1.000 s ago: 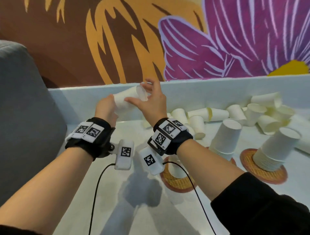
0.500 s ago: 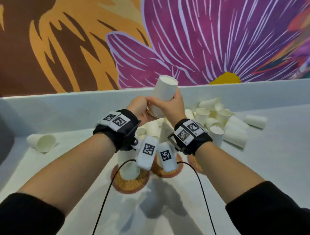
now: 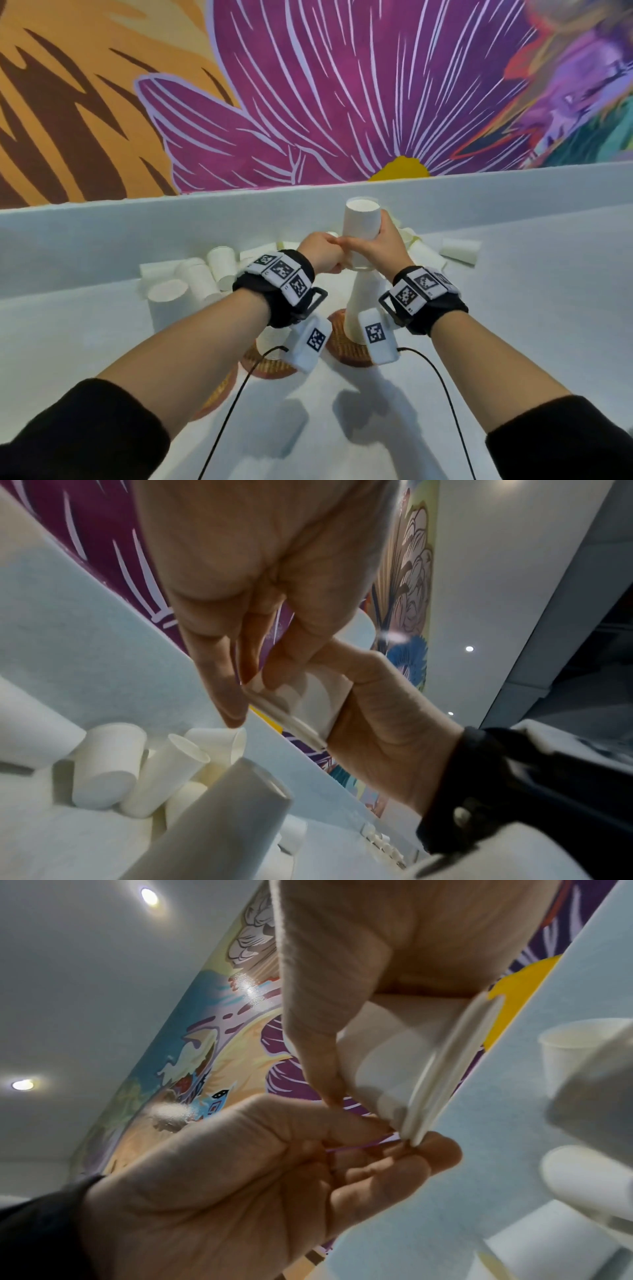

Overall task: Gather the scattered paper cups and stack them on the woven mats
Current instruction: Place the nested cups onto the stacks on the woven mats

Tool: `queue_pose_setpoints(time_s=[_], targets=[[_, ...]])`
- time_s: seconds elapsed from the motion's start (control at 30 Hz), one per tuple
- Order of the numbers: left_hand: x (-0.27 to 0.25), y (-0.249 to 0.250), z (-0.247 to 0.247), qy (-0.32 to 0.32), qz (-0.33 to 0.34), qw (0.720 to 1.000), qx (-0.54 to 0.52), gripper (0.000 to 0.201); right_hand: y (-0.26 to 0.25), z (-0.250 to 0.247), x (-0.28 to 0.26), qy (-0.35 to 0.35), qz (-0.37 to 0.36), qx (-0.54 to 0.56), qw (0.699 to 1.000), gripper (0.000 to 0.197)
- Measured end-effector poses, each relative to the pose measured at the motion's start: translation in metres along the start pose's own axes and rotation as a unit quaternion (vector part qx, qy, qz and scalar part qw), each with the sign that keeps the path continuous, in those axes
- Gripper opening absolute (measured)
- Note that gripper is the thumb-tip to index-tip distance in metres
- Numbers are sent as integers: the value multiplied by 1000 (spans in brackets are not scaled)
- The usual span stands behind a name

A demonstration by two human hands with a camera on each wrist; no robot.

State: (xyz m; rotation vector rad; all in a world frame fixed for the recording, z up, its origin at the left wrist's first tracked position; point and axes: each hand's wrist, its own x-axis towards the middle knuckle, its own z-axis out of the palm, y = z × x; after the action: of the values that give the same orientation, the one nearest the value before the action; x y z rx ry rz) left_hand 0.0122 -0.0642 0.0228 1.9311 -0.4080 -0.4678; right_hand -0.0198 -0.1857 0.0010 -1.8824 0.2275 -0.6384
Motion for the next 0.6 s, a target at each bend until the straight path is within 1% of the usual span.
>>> queue_pose_setpoints(time_s=[0.1, 0.13, 0.2, 0.27, 0.3, 0.37, 0.43, 0.5, 0.53, 0.6], targets=[[5, -6, 13, -4, -5, 999, 50, 27, 20, -6, -3, -1, 24, 4, 1000, 75], [5, -9, 15, -8, -5, 998, 65, 29, 28, -7, -5, -5, 37, 4, 999, 75], [3, -14, 20, -30, -9, 994, 102, 32, 50, -9, -12, -32, 72, -23, 997, 72], [3, -20, 24, -42, -12, 990, 135, 34, 77, -9, -24, -72, 121, -56, 988, 72], [3, -22, 25, -44, -16, 989, 140, 36, 88, -8, -30, -82, 142, -59, 985, 75], [5, -25, 23, -47, -23, 990, 134, 38, 102, -7, -37, -77, 159, -59, 983, 77], [6, -25, 18, -45, -28, 991, 121, 36, 98, -6, -35, -48, 155, -58, 985, 81], [6, -22, 11, -37, -27, 994, 102, 33, 81, -5, -29, 0, 125, -44, 991, 82], [5, -20, 7, -34, -25, 995, 88, 32, 69, -4, -26, 26, 96, -42, 994, 77], [4, -17, -3, -32, -20, 997, 65, 30, 44, 2, -19, 77, 18, -56, 995, 61]])
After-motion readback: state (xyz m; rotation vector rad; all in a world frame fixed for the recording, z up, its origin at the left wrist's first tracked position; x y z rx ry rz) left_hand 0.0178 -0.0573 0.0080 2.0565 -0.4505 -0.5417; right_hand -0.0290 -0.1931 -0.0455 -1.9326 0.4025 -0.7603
